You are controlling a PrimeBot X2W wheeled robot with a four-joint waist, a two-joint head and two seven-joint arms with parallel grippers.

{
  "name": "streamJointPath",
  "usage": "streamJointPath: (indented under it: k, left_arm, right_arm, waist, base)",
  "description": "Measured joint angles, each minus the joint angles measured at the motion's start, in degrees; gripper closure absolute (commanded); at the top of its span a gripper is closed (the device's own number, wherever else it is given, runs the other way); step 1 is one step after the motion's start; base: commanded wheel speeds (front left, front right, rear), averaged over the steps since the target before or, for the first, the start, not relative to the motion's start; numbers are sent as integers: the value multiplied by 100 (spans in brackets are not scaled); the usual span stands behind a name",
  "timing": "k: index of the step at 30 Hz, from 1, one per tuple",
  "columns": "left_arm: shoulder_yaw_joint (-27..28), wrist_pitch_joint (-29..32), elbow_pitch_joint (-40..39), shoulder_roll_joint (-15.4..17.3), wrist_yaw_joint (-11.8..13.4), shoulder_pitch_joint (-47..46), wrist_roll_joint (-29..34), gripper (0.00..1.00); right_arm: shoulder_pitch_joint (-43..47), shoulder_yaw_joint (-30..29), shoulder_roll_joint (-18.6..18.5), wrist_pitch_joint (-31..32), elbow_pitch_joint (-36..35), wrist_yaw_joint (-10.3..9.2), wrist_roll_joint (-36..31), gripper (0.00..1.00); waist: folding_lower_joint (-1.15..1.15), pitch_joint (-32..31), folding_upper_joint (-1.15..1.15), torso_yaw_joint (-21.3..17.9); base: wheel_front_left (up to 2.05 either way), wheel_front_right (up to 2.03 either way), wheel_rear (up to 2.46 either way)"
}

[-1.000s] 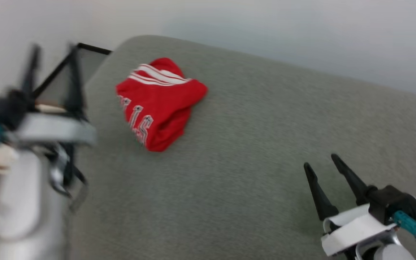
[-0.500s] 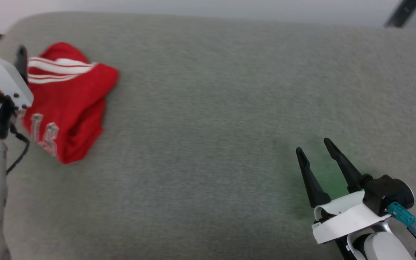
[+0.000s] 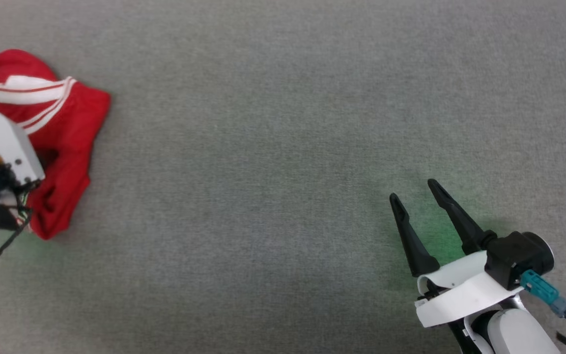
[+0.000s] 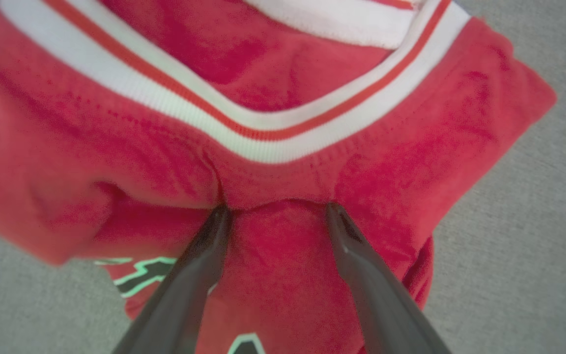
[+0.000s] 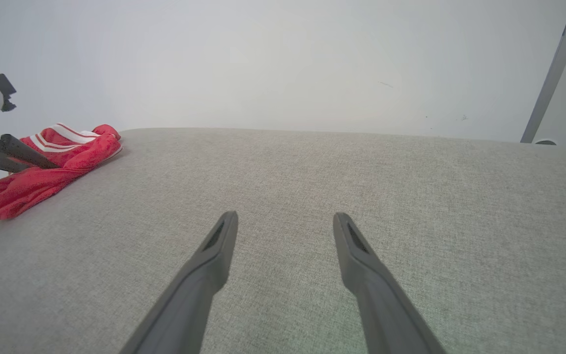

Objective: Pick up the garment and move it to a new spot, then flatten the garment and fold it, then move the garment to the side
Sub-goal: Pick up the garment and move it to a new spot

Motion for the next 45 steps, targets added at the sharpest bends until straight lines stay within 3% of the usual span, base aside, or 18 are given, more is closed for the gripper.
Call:
streamJointPath:
  k: [11,13,14,23,28,32,39,45]
  left_arm:
    - [190,-488,88,14,11,258,-289,0]
    - [142,-702,37,7,11,294,-288,77]
    - [124,-838,0,-2,10,310,-289,100]
    - [-410,-1518,-633,-107,1,412,-460,100]
    - [-799,-1963,-1265,-77,1,357,-746,100]
    - [-1274,-2190,-1990,-242,1,331,-1058,100]
    - [-2455,-1868,-3446,-691,0,474,-1685,100]
    - [-3472,-1461,-4076,-932,0,731,-1864,100]
  right_arm:
    - [2,-59,29,158,-556,0,42,0]
    - [31,-71,49,176,-593,0,40,0]
    - [38,-77,57,177,-598,0,33,0]
    - [162,-182,190,63,-419,0,71,0]
    - [237,-257,281,-31,-282,0,126,0]
    - [307,-412,346,-91,-226,0,165,0]
    - [388,-736,414,-183,-214,0,191,0]
    - [406,-998,471,-233,-214,0,218,0]
  waist:
    - [0,194,0,-228]
    - [0,175,0,-230]
    - [0,162,0,-230]
    - [0,-172,0,-247]
    - [0,-446,0,-278]
    - [0,-633,0,-352]
    - [0,-727,0,-654]
    - [0,-648,0,-970]
  base:
    - [0,0,0]
    - [0,0,0]
    - [0,0,0]
    - [0,0,0]
    - [0,0,0]
    - [0,0,0]
    - [0,0,0]
    - [0,0,0]
